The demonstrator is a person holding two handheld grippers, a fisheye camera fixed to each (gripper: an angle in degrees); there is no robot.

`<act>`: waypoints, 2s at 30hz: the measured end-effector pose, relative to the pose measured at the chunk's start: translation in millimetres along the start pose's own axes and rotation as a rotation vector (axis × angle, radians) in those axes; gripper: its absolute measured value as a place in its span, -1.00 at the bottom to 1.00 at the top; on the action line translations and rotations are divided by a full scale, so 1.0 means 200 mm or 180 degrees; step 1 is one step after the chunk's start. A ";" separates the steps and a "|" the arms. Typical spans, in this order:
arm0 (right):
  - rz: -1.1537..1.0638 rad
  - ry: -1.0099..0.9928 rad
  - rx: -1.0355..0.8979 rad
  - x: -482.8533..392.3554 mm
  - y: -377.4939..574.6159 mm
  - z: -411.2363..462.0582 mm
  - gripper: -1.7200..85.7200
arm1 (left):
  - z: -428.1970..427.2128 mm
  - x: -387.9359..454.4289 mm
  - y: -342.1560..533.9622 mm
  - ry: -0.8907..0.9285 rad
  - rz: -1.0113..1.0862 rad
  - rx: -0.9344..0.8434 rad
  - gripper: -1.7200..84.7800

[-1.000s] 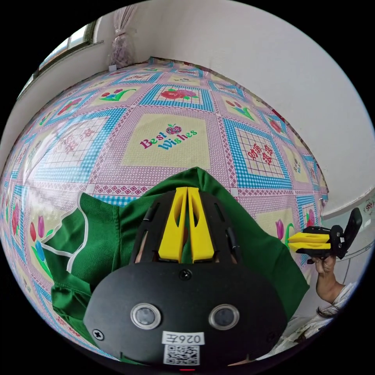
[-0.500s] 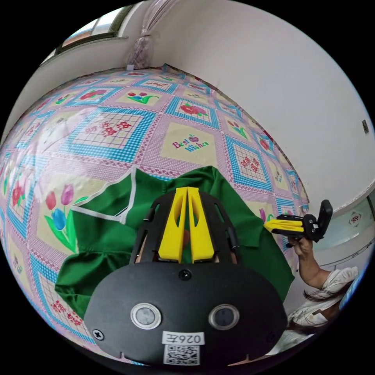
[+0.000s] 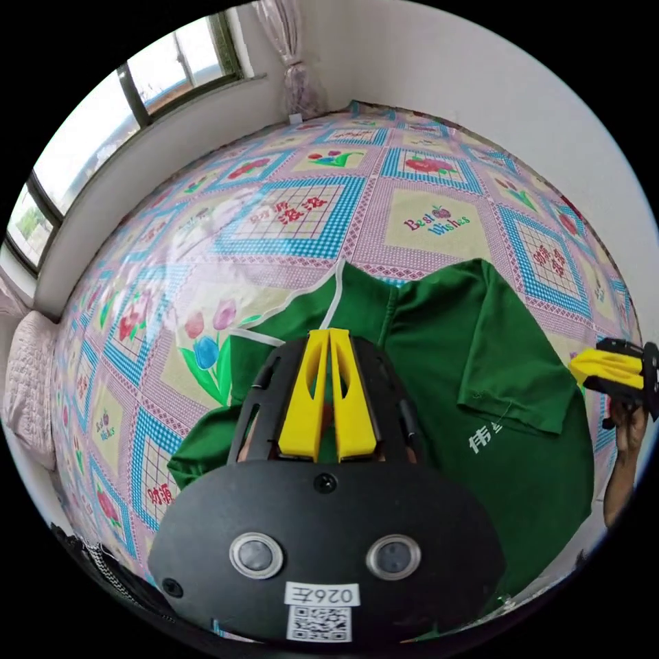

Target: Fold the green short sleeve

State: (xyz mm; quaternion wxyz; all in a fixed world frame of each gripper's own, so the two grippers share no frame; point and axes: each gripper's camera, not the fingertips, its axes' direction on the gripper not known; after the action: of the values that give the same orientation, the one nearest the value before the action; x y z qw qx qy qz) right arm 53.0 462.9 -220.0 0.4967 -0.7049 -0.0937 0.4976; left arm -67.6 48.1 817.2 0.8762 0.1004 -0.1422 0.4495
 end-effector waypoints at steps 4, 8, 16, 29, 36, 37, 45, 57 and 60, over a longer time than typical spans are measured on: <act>0.0005 0.0060 0.0088 0.00 -0.23 0.09 -0.98 | 0.01 0.09 -0.06 0.0257 0.0143 0.0276 -0.98; 0.0083 0.0160 -0.0129 0.02 -0.40 0.29 -0.98 | 0.22 0.09 -0.09 0.0507 -0.0006 0.0051 -0.98; 0.0318 -0.0003 0.0020 0.01 -0.21 0.07 -0.98 | -0.12 -0.08 0.25 0.0958 -0.0325 0.0571 -0.98; -0.0054 -0.0008 -0.0365 -0.57 0.63 -0.18 -0.98 | -0.50 0.15 1.68 0.0839 -0.0778 0.0381 -0.98; -0.0046 0.0115 0.2056 -0.93 1.27 -1.35 -0.96 | -1.32 0.36 2.31 -0.0217 -0.0835 0.1458 -0.98; -0.0118 0.0203 0.2500 -1.00 1.44 -1.56 -0.94 | -1.41 0.37 2.37 -0.0292 -0.0827 0.1582 -0.98; -0.0630 0.0620 0.3544 -1.42 2.32 -2.42 -0.97 | -2.39 0.56 3.22 -0.0007 -0.0839 0.3226 -0.98; -0.0967 0.0175 0.5508 -1.75 3.19 -3.14 -0.98 | -3.10 0.84 3.94 0.0524 0.0119 0.5175 -0.98; -0.1053 0.0601 0.5177 -1.83 3.17 -3.19 -0.98 | -3.13 0.79 3.92 0.0217 -0.0230 0.4873 -0.98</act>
State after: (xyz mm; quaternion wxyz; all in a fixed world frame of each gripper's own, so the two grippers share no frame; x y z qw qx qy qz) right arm 151.8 -463.8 -491.7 0.9231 -0.1424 0.2345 0.2695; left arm -520.4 809.2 320.5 0.5804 0.6698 0.2392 0.3966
